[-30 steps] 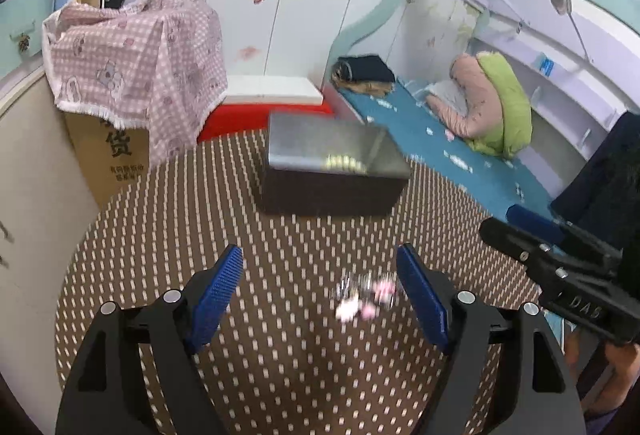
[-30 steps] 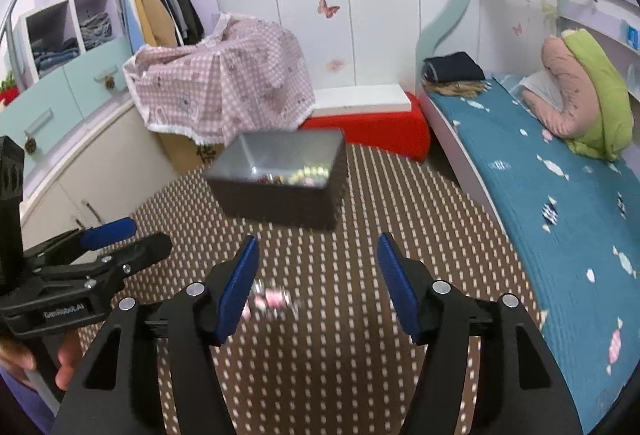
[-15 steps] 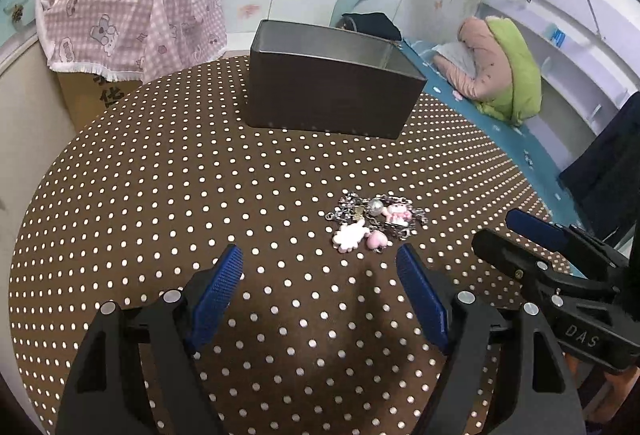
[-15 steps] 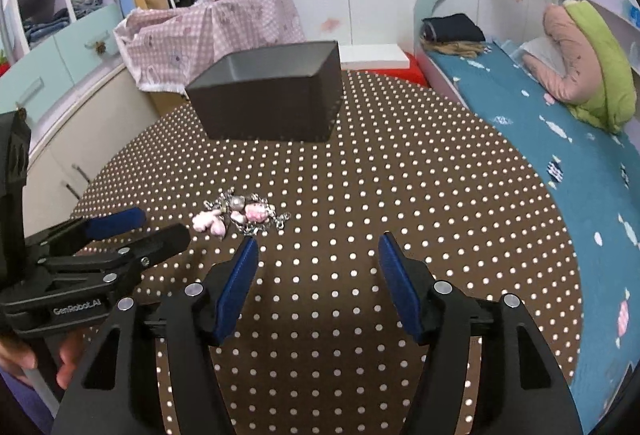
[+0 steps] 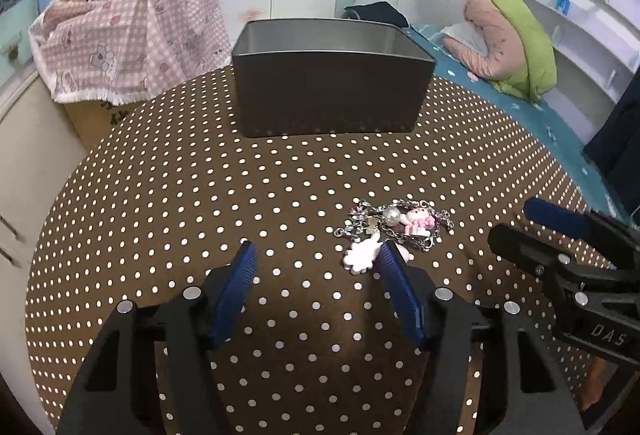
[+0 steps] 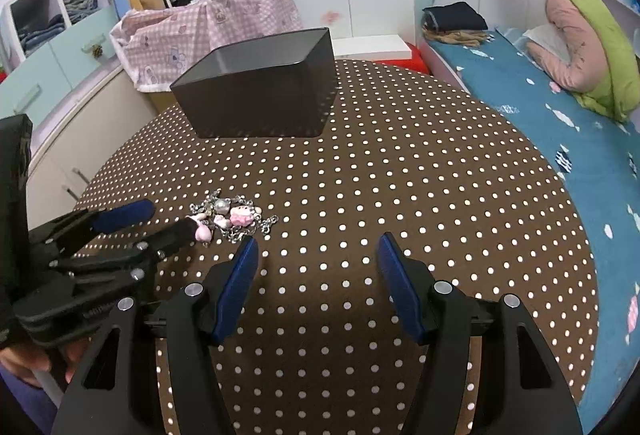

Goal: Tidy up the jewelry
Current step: 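Move both tools back to the remaining charm keychains on the table, then grasp the white charm with left tool while right tool grasps the pink charm keychain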

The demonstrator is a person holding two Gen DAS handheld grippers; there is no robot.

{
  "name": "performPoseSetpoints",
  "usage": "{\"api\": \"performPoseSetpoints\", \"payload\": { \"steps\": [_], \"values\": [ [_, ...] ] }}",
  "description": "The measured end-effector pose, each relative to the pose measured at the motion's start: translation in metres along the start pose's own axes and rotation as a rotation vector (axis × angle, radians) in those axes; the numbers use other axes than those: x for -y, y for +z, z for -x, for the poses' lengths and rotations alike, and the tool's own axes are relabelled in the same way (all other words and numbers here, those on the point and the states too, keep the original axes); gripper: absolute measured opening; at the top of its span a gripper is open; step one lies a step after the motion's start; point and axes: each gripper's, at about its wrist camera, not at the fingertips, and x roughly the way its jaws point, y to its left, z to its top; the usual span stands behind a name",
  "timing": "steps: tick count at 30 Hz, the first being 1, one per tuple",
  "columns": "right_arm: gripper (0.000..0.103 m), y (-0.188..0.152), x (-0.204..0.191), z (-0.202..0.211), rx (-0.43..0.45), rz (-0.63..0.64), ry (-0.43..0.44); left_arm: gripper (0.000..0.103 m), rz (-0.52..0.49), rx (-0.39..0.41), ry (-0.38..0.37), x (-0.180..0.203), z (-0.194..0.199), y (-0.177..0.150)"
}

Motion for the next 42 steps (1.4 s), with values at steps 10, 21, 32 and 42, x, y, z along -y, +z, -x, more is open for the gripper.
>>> {"api": "performPoseSetpoints", "payload": {
  "steps": [10, 21, 32, 42],
  "values": [
    [0.061, 0.002, -0.008, -0.009, -0.026, 0.013, 0.006, 0.009, -0.046, 0.003, 0.0, 0.004, 0.0, 0.001],
    [0.06, 0.004, -0.033, -0.016, -0.035, 0.076, 0.01, 0.008, 0.104, 0.0, -0.083, -0.046, 0.011, -0.006],
    [0.027, 0.012, -0.071, -0.026, -0.044, 0.155, 0.035, 0.008, 0.13, 0.002, -0.092, -0.056, 0.024, -0.012],
    [0.015, 0.017, -0.07, -0.03, -0.04, 0.132, 0.032, 0.009, 0.125, 0.007, -0.121, -0.055, 0.027, -0.014]
  ]
}}
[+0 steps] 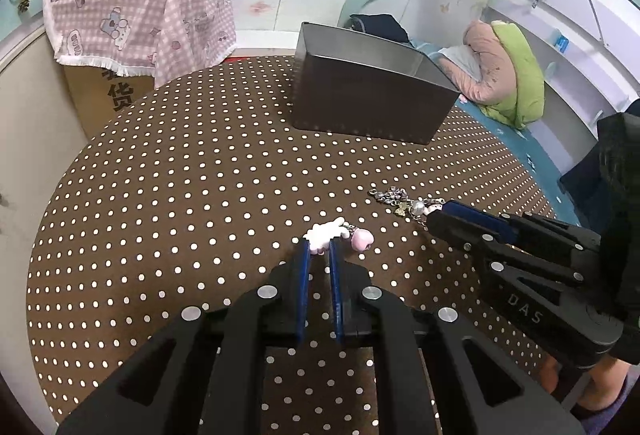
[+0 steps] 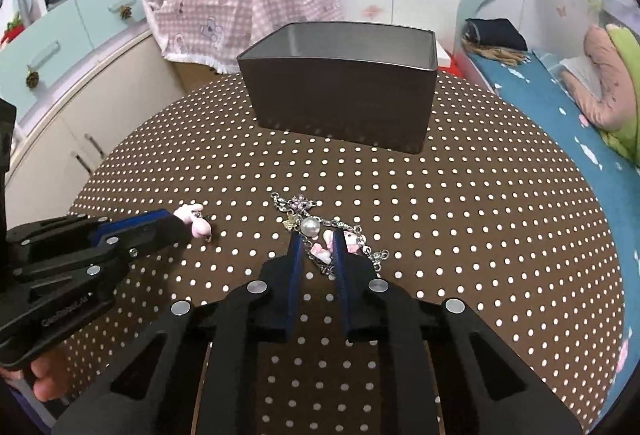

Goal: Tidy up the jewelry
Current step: 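Grasp the white charm with left tool while right tool grasps the pink charm keychain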

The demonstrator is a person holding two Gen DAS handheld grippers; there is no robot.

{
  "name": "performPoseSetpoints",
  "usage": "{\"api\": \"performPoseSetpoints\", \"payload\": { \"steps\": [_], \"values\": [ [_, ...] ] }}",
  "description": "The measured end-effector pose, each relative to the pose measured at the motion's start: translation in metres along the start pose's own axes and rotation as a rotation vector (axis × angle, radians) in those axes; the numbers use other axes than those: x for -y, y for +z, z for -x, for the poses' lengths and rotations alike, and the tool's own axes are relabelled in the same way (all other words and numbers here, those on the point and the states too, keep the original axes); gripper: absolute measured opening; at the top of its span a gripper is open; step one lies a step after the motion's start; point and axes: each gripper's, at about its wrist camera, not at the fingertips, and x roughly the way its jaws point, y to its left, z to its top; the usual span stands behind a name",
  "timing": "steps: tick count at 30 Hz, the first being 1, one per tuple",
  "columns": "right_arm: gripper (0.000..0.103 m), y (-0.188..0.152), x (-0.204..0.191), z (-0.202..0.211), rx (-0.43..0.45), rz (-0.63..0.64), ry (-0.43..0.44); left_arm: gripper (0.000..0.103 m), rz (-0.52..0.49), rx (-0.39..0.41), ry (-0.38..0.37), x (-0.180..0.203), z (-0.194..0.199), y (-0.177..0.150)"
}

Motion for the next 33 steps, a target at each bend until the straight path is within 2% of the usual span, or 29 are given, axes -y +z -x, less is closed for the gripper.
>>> {"api": "performPoseSetpoints", "payload": {
  "steps": [4, 7, 16, 22, 28, 33],
  "values": [
    [0.014, -0.003, 0.005, 0.003, 0.007, -0.012, 0.006, 0.009, 0.002, 0.001, -0.011, 0.001, 0.001, 0.001],
    [0.009, -0.008, 0.016, 0.009, 0.017, -0.055, 0.04, 0.009, 0.002, 0.003, -0.014, 0.0, 0.001, 0.003],
    [0.009, -0.027, 0.045, 0.02, -0.013, -0.132, 0.065, 0.009, 0.001, -0.001, -0.027, 0.007, 0.001, 0.001],
    [0.011, -0.011, 0.033, 0.024, 0.044, -0.084, 0.043, 0.009, -0.003, -0.002, -0.03, 0.01, 0.002, 0.001],
    [0.013, -0.002, 0.01, 0.008, 0.013, -0.036, 0.03, 0.009, -0.007, -0.002, -0.036, 0.011, 0.004, 0.001],
    [0.013, -0.002, 0.006, 0.003, 0.009, -0.025, 0.01, 0.009, 0.0, -0.004, -0.043, 0.009, 0.003, 0.001]
  ]
}}
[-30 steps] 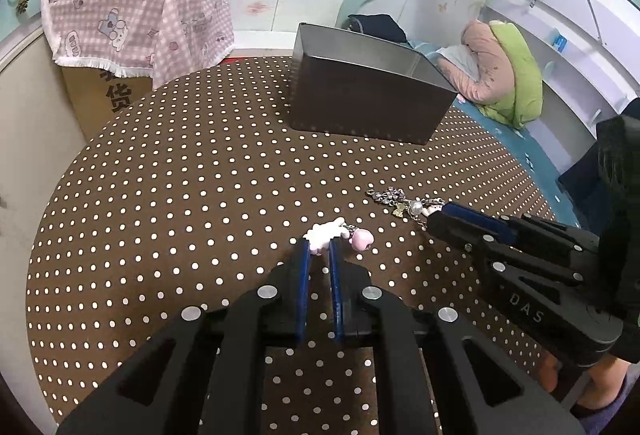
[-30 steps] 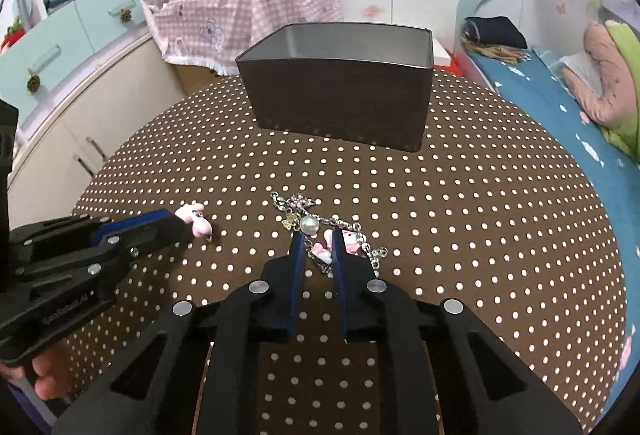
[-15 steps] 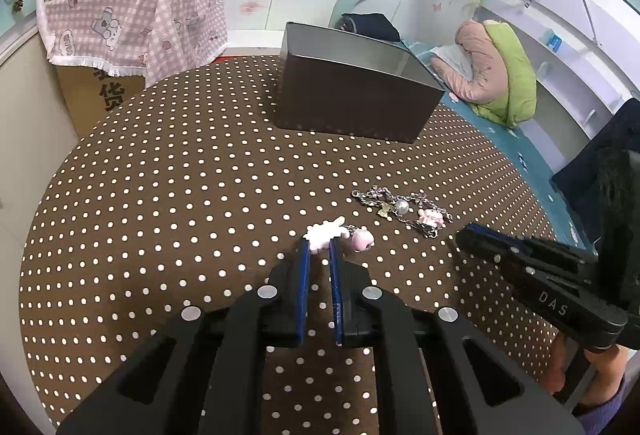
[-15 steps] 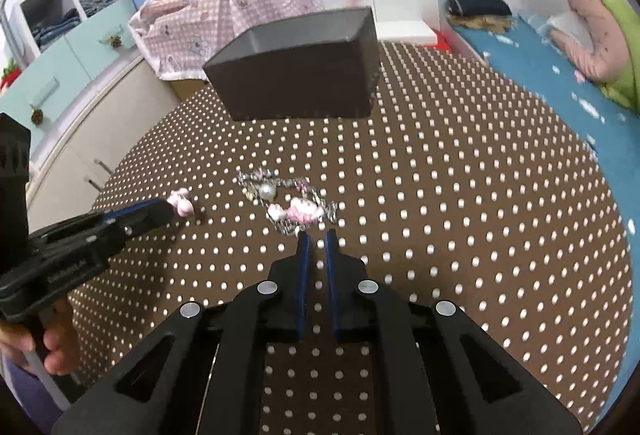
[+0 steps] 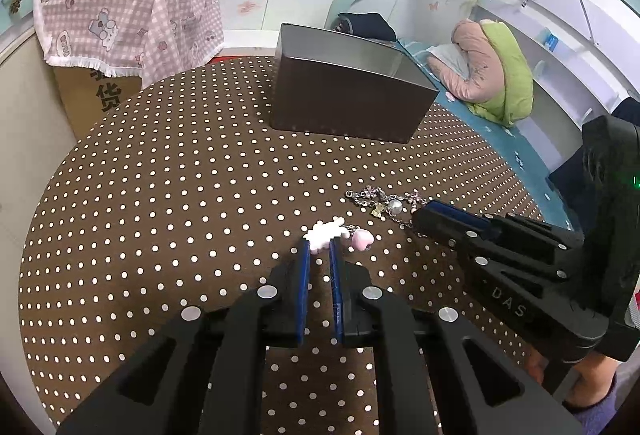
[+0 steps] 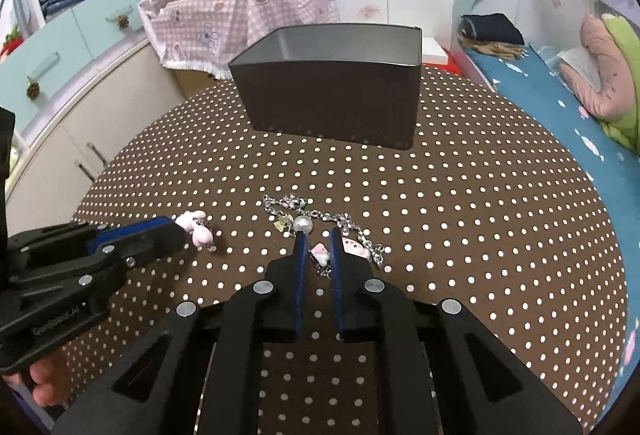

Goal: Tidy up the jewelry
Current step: 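Grasp the white charm with left tool while right tool grasps the pink charm keychain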

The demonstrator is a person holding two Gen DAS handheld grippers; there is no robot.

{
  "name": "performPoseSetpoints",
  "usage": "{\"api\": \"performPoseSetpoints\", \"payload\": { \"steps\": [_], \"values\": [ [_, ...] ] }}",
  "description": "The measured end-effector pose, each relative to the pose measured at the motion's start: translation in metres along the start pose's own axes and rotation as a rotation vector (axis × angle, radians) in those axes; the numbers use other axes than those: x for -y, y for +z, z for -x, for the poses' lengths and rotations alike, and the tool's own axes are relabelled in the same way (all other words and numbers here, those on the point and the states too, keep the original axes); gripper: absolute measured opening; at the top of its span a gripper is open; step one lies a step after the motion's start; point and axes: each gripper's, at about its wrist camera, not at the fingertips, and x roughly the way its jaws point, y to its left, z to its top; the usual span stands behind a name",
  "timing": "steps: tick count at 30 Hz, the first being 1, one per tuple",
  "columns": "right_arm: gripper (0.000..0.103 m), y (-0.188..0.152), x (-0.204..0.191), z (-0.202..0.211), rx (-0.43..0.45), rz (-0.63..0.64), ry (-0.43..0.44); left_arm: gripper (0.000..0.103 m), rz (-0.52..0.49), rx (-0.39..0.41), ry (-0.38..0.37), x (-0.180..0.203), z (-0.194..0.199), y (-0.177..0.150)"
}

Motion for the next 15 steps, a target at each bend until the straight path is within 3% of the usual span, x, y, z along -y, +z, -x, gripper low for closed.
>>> {"api": "performPoseSetpoints", "payload": {
  "steps": [3, 7, 13, 15],
  "values": [
    [0.014, 0.0, -0.005, -0.001, -0.003, 0.032, -0.026, 0.009, 0.01, -0.002, -0.011, -0.001, 0.0, 0.0],
    [0.022, -0.002, -0.012, -0.001, -0.002, 0.055, -0.035, 0.009, 0.012, -0.005, -0.018, -0.002, 0.0, 0.0],
    [0.021, -0.002, -0.011, -0.002, 0.014, 0.053, -0.055, 0.009, 0.018, -0.007, -0.018, -0.004, 0.0, 0.0],
    [0.015, -0.001, -0.009, -0.001, 0.014, 0.055, -0.062, 0.009, 0.022, -0.006, -0.019, -0.004, 0.0, 0.0]
  ]
}}
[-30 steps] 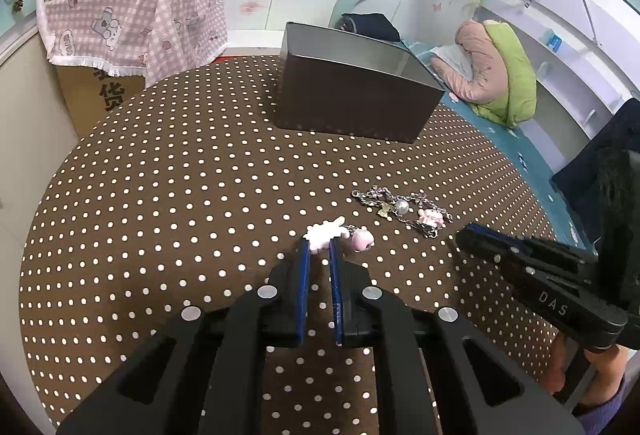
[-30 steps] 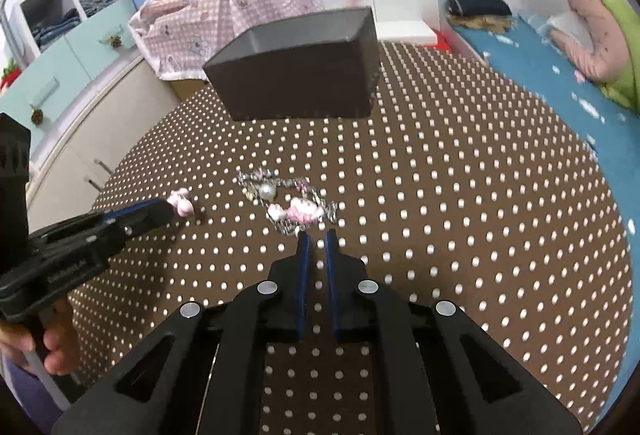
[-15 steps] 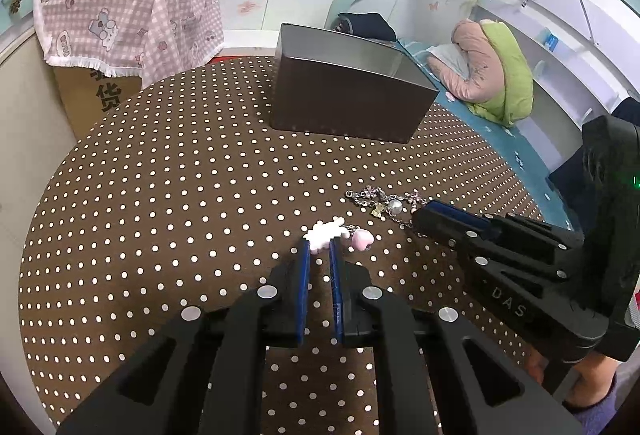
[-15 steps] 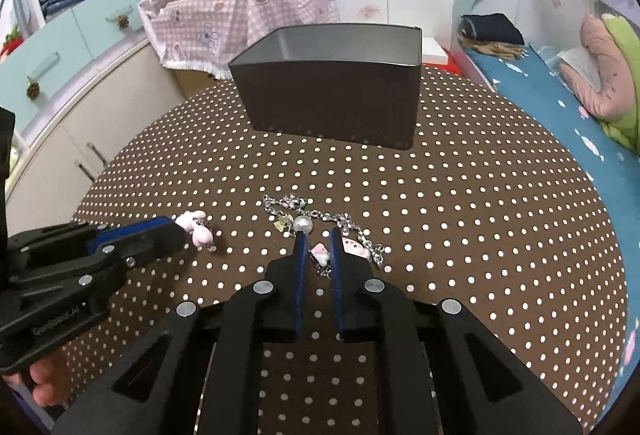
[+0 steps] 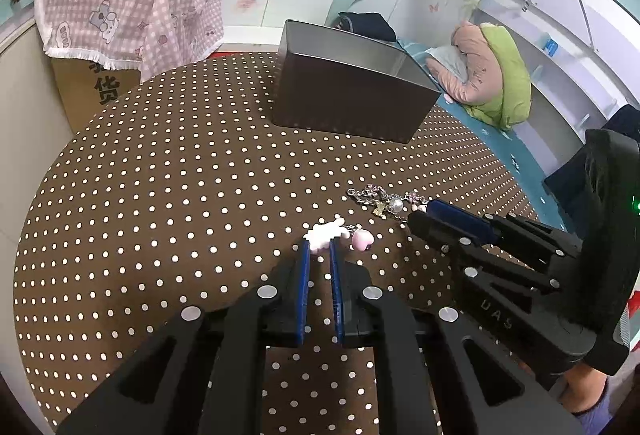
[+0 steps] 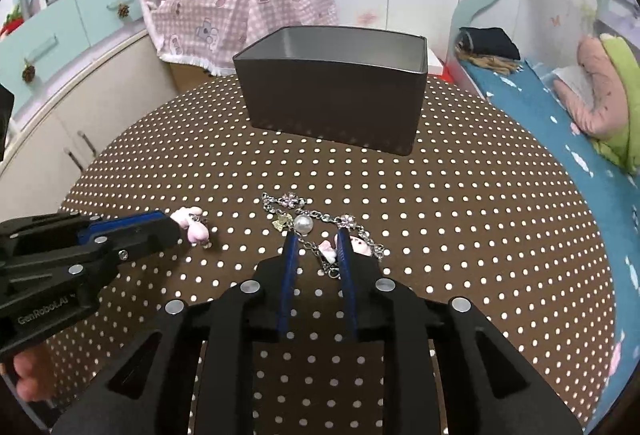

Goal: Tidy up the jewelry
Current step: 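Grasp the white charm with left tool while right tool grasps the pink charm keychain, then carry both charms into the tin box and open both tools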

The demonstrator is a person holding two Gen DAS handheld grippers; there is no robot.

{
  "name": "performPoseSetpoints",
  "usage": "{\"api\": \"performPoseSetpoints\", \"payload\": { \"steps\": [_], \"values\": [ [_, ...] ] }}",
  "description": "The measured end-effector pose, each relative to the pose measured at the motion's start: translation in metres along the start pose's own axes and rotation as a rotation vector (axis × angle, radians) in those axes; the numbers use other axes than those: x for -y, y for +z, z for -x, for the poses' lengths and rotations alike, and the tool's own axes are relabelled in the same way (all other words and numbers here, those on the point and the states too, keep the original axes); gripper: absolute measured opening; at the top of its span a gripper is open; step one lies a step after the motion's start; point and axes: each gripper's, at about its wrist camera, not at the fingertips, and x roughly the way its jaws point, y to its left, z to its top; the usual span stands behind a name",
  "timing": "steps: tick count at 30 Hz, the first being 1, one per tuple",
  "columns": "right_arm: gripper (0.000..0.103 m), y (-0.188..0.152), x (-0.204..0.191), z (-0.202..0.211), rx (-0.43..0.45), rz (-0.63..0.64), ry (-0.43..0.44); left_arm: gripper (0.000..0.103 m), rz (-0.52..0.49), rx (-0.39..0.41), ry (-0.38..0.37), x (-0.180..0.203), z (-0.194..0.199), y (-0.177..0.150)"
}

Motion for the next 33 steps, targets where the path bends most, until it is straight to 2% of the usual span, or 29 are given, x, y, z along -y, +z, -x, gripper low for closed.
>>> {"api": "performPoseSetpoints", "payload": {
  "steps": [1, 7, 8, 19, 25, 33],
  "values": [
    [0.012, 0.0, 0.001, 0.0, 0.0, 0.001, -0.001, 0.009, 0.0, 0.0, 0.0, 0.002, 0.0, -0.001],
    [0.011, -0.003, 0.015, 0.003, -0.004, -0.048, 0.059, 0.009, 0.0, -0.002, -0.003, 0.001, -0.001, 0.0],
    [0.007, -0.003, 0.016, 0.004, 0.0, -0.051, 0.056, 0.009, -0.001, -0.003, -0.004, 0.002, -0.001, 0.0],
    [0.007, 0.007, 0.043, 0.039, 0.072, -0.14, 0.152, 0.009, -0.032, 0.029, -0.041, 0.009, 0.007, 0.018],
    [0.007, 0.025, 0.052, 0.054, 0.118, -0.146, 0.165, 0.009, -0.071, 0.061, -0.06, 0.02, 0.015, 0.041],
    [0.007, 0.076, 0.058, 0.061, 0.192, -0.132, 0.161, 0.009, -0.139, 0.127, -0.05, 0.035, 0.02, 0.105]
  ]
}}
